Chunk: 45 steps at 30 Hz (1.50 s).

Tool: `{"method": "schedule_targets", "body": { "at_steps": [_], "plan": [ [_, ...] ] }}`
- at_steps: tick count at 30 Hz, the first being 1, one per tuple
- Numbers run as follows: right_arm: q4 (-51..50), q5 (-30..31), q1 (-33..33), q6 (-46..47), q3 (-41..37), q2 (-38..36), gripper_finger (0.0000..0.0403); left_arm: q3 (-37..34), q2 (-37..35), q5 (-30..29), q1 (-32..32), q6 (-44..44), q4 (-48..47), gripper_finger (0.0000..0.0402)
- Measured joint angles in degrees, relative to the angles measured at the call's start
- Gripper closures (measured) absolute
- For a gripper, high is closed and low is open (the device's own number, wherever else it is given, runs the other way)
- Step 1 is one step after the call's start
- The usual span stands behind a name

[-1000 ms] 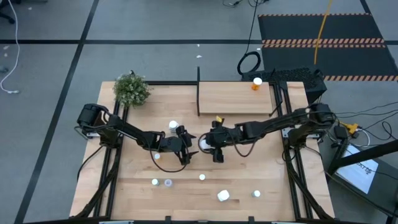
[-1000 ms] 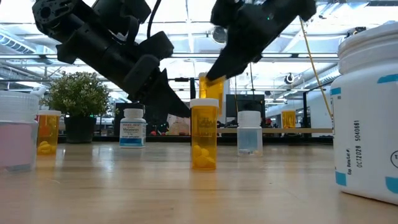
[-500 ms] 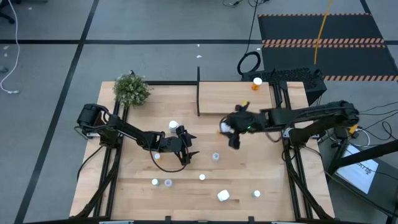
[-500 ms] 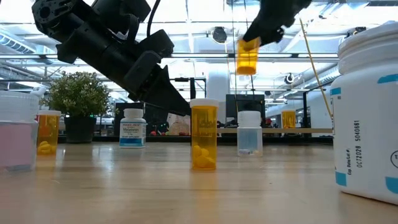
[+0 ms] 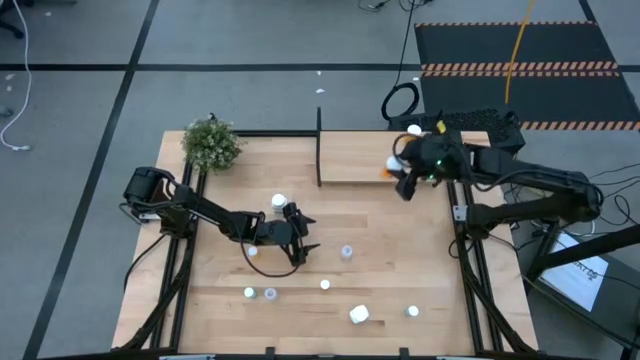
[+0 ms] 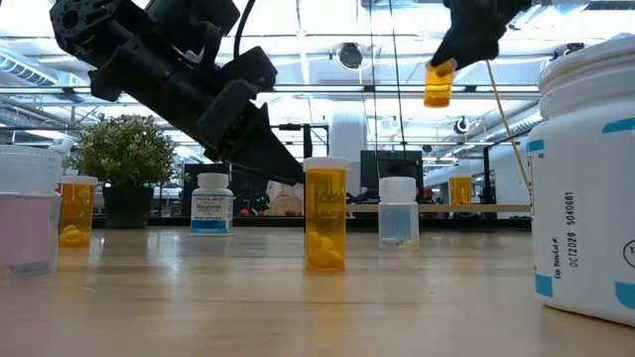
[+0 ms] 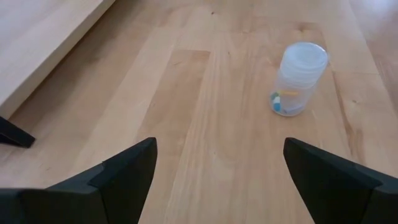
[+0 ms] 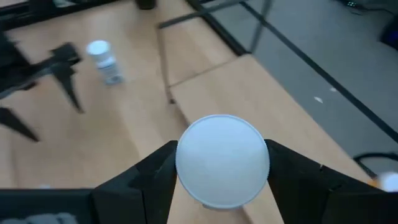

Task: Pick and place medicine bottles onto shelf by color
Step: Put the large orange pill bottle on the shelf aligned with the other large orange pill bottle

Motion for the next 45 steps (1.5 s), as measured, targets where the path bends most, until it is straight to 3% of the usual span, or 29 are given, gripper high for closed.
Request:
{"method": "schedule_targets", "body": {
  "at_steps": [9, 14, 23, 45],
  "plan": [
    [-2.6, 0.0, -9.1, -1.5, -0.3, -1.1, 0.0185, 0.0, 0.0, 0.0, 0.0, -0.1, 1.4, 0.005],
    [1.1, -0.2, -12.1, -1.6, -5.2, -1.8, 0.0185, 0.0, 0.0, 0.0, -0.2, -0.2, 1.4, 0.005],
    [10.8, -0.3, -15.6, -0.2, -13.5, -1.9, 0.0185, 0.0, 0.0, 0.0, -0.3, -0.1, 1.4, 0.005],
    [16.8, -0.3, -22.5, -2.0, -22.2, -1.9, 0.0186, 0.0, 0.0, 0.0, -0.3, -0.2, 1.7, 0.005]
  ]
}}
